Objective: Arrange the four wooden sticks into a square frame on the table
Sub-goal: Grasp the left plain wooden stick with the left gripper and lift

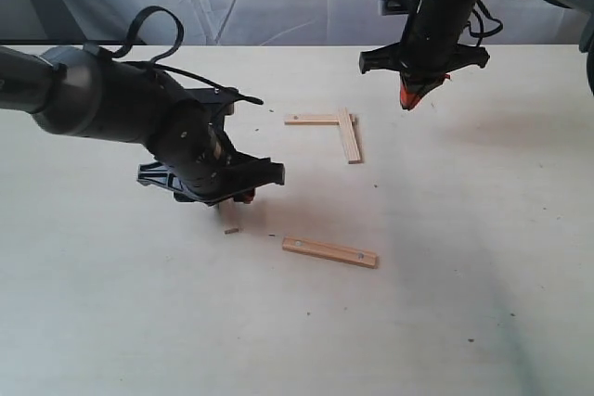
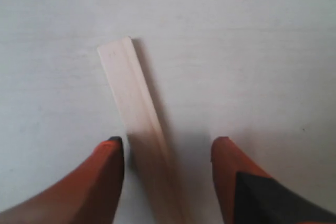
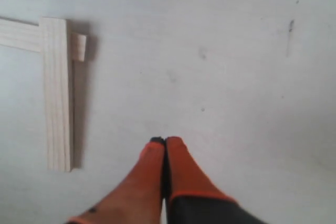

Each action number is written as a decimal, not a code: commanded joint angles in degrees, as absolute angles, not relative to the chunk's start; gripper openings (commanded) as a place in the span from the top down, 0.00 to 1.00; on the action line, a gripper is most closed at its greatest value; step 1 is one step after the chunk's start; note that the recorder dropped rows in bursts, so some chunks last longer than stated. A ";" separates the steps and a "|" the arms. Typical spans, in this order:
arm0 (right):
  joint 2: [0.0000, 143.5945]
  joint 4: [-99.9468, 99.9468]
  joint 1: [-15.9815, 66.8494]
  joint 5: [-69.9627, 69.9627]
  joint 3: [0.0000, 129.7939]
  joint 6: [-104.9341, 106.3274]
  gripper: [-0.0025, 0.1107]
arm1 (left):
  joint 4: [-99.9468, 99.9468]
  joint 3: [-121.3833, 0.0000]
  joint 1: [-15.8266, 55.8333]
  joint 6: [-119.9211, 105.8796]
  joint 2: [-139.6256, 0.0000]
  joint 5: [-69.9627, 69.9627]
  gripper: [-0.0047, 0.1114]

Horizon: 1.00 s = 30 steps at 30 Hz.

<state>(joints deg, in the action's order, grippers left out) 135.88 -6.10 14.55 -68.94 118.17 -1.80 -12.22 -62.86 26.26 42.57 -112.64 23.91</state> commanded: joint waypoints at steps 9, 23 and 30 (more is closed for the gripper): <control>135.63 -5.25 14.04 -68.88 117.98 -1.47 0.98 | -13.62 -63.26 26.27 39.69 -115.68 23.24 0.85; 135.63 -6.67 14.04 -67.81 117.98 -1.47 0.98 | -10.50 -80.14 23.72 26.14 -114.44 27.14 0.96; 135.63 -6.67 14.04 -66.87 117.98 -1.47 0.98 | -2.12 -89.41 23.05 23.05 -121.50 29.64 0.96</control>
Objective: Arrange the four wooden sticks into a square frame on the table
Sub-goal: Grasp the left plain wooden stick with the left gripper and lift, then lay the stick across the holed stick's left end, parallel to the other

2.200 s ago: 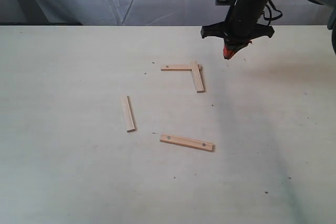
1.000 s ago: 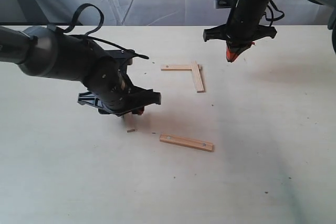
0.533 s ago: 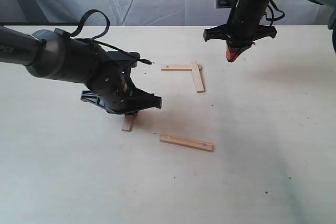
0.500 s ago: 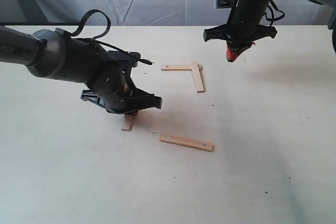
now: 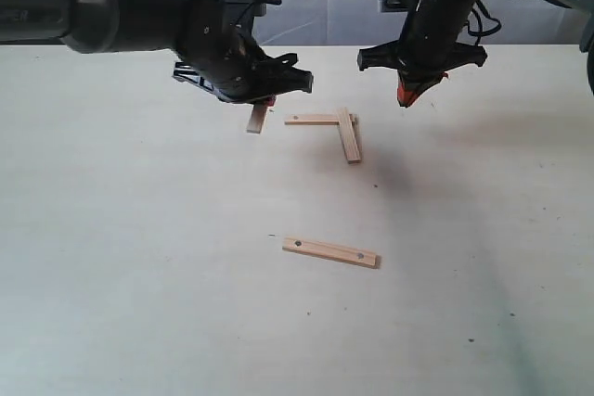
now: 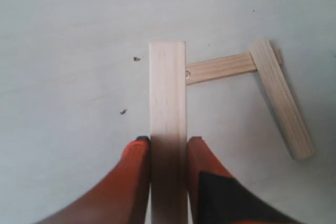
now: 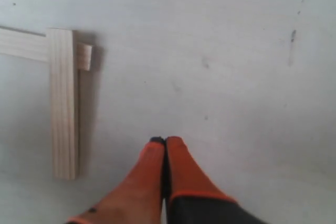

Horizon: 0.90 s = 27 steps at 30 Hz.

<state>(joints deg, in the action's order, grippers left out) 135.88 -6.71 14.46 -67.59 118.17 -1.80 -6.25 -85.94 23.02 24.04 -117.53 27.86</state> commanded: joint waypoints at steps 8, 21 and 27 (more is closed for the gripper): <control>135.63 -6.39 14.04 -65.35 117.98 -2.75 0.98 | 4.00 -92.82 24.68 21.91 -128.86 28.86 0.96; 135.63 -6.51 14.04 -63.36 117.98 -3.66 0.98 | 6.50 -93.29 24.68 21.90 -130.67 23.64 0.96; 135.63 -6.51 14.04 -63.48 117.98 -3.66 0.98 | 4.44 -93.29 24.57 21.90 -130.99 22.25 0.96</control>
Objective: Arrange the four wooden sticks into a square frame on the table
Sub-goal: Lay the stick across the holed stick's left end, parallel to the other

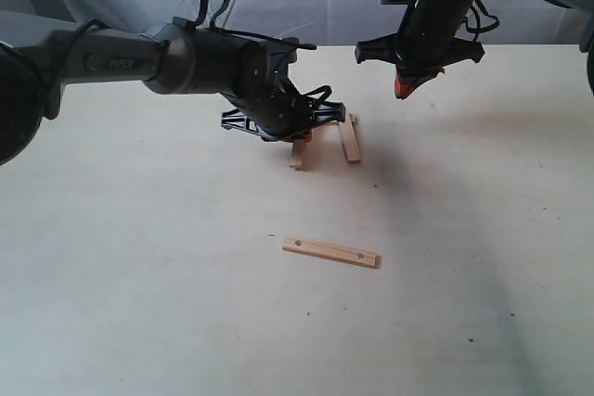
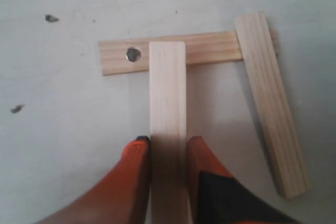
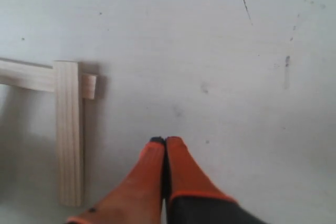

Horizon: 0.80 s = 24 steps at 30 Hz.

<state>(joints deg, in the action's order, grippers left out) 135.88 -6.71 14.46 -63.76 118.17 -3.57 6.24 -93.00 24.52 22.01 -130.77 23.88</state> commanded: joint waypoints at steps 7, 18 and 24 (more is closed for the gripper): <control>135.63 -6.51 14.04 -63.63 117.98 -3.66 0.98 | 4.59 -93.29 24.57 23.48 -133.77 22.96 0.96; 135.63 -6.51 14.04 -63.60 117.98 -3.56 0.98 | 3.31 -93.29 24.57 23.56 -131.79 22.96 0.96; 135.63 -6.51 14.04 -63.60 117.98 -3.56 0.98 | 3.19 -93.44 24.57 23.56 -131.65 22.85 0.88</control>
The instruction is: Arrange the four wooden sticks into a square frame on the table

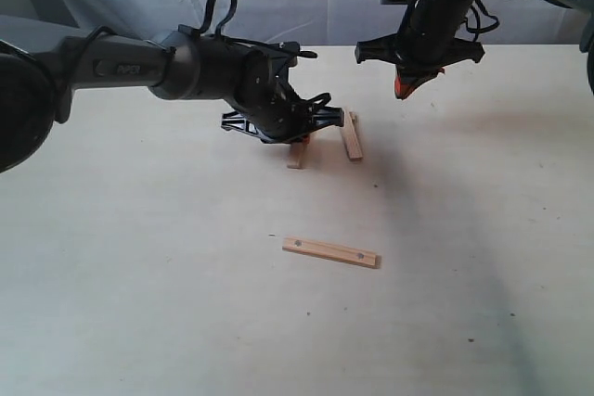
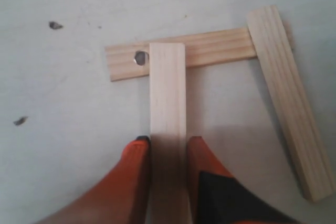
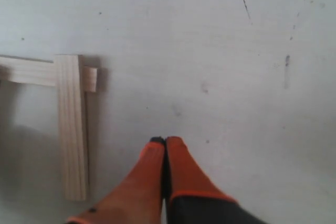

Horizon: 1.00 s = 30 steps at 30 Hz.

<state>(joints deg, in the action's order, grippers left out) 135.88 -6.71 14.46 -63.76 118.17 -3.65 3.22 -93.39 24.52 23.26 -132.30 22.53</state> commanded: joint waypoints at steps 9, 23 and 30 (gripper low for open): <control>135.63 -6.51 14.04 -63.86 117.98 -3.58 0.98 | 4.24 -93.44 24.57 23.56 -129.95 23.34 0.61; 132.75 -13.82 15.08 -65.90 117.98 -4.81 0.97 | 4.99 -91.53 18.64 21.77 -119.65 35.57 0.61; 136.36 -8.46 20.04 -62.67 117.98 -4.68 0.93 | 9.35 -91.53 20.76 17.81 -122.10 29.66 0.50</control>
<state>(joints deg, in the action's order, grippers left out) 135.02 -10.70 18.32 -64.45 118.04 -4.94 7.07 -91.72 19.50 19.77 -120.85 31.94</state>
